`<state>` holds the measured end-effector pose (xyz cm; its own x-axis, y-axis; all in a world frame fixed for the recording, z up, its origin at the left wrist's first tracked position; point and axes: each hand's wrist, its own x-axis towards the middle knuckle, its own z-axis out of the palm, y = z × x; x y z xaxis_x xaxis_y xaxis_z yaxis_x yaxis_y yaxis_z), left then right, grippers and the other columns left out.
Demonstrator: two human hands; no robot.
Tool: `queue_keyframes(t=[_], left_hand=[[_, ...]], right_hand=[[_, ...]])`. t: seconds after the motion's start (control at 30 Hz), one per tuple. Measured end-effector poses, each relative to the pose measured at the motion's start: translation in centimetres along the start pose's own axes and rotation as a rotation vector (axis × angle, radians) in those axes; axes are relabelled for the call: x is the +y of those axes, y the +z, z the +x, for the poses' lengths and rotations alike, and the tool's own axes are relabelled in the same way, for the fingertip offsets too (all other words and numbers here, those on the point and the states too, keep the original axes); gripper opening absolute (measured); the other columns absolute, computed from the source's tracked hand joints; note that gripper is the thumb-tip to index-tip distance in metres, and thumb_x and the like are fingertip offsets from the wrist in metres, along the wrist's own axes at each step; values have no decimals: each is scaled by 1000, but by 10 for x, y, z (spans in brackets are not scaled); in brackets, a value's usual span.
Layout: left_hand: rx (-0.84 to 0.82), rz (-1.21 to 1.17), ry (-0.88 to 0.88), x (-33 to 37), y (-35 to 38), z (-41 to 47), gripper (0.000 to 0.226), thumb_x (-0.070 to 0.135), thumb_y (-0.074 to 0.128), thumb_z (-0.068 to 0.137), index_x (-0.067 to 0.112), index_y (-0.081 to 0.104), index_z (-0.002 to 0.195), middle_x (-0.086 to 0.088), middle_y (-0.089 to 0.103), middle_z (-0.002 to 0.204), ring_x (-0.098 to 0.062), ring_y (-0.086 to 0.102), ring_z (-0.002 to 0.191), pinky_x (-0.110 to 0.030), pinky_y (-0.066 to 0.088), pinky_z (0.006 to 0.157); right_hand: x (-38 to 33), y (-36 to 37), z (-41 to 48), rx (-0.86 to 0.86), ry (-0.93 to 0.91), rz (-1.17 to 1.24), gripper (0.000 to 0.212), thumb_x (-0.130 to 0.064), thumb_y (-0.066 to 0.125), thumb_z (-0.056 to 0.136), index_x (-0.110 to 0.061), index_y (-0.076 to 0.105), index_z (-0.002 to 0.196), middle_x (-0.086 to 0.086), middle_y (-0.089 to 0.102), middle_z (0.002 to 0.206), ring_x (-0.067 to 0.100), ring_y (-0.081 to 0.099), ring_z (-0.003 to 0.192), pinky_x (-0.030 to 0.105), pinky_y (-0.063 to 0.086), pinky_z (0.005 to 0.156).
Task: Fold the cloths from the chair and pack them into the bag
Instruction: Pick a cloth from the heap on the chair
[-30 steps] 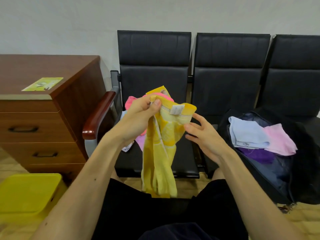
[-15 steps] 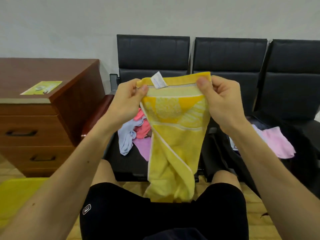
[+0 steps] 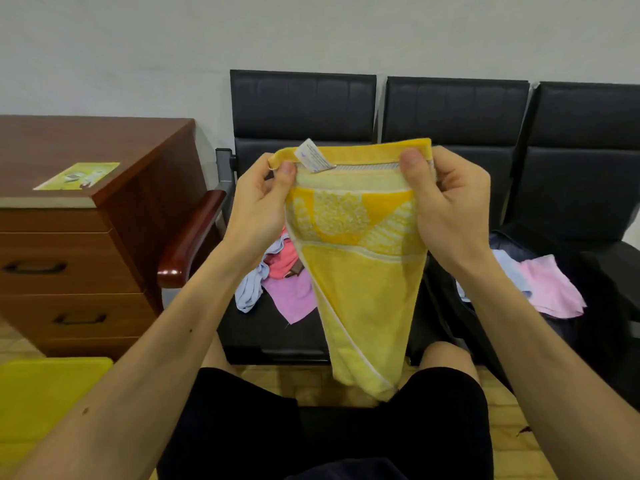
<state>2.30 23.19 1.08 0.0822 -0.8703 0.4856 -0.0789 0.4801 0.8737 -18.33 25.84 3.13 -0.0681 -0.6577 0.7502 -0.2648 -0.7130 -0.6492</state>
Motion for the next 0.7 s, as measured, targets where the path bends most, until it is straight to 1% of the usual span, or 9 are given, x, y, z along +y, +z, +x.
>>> queue_keyframes(t=[0.07, 0.13, 0.2, 0.3, 0.4, 0.47, 0.5, 0.57, 0.7], left_hand=[[54, -12, 1, 5, 5, 4, 18, 20, 44, 106, 20, 62, 103, 18, 72, 86, -1, 69, 84, -23, 58, 75], [105, -5, 12, 8, 9, 7, 18, 20, 44, 106, 24, 60, 100, 22, 71, 79, 7, 67, 77, -16, 55, 68], [125, 17, 50, 10, 12, 6, 17, 20, 45, 106, 25, 58, 97, 16, 67, 80, 9, 63, 71, -15, 54, 65], [98, 40, 137, 11, 18, 5, 16, 20, 45, 106, 23, 56, 94, 11, 60, 83, -4, 59, 71, -20, 50, 63], [79, 27, 173, 13, 25, 6, 17, 19, 45, 106, 20, 55, 92, 7, 59, 81, -14, 58, 73, -24, 50, 61], [74, 28, 171, 13, 27, 7, 18, 19, 45, 106, 21, 55, 90, 4, 61, 82, -12, 60, 72, -26, 52, 62], [77, 34, 165, 13, 27, 8, 18, 20, 46, 106, 21, 55, 90, 3, 61, 81, -11, 61, 71, -26, 52, 62], [93, 31, 142, 14, 24, 10, 17, 23, 45, 106, 20, 56, 93, 2, 62, 80, -10, 62, 70, -27, 53, 63], [132, 31, 105, 16, 16, 13, 16, 25, 46, 106, 18, 56, 95, 2, 62, 79, -2, 63, 66, -22, 54, 61]], right_hand=[[-8, 5, 2, -31, -48, -59, 39, -16, 56, 100, -21, 49, 62, -14, 43, 54, 1, 40, 51, 14, 30, 51], [-6, 8, 4, -36, -11, -50, 37, -19, 54, 101, -9, 53, 65, -12, 45, 58, 3, 41, 53, 18, 34, 51], [0, 5, 7, 12, 123, 76, 40, -24, 51, 103, 7, 57, 77, 4, 52, 63, 12, 51, 58, 29, 43, 53], [10, 3, 1, 73, 417, 321, 37, -37, 51, 101, -5, 67, 89, 7, 69, 80, 19, 67, 74, 35, 57, 67], [31, 6, -28, -129, 538, 380, 38, -49, 67, 82, -16, 70, 100, 0, 77, 95, 18, 74, 90, 33, 60, 77], [53, 12, -55, -352, 637, 328, 44, -33, 83, 75, -12, 70, 111, 2, 76, 107, 19, 72, 100, 37, 59, 88], [63, 17, -68, -447, 689, 312, 43, -22, 83, 77, -10, 68, 116, 2, 75, 112, 18, 71, 105, 38, 57, 92], [80, 29, -92, -564, 745, 286, 33, -11, 74, 85, -10, 68, 118, 0, 74, 116, 14, 69, 109, 29, 55, 92], [87, 47, -117, -606, 783, 226, 22, -15, 59, 98, -7, 72, 113, -1, 74, 113, 11, 68, 109, 24, 52, 93]])
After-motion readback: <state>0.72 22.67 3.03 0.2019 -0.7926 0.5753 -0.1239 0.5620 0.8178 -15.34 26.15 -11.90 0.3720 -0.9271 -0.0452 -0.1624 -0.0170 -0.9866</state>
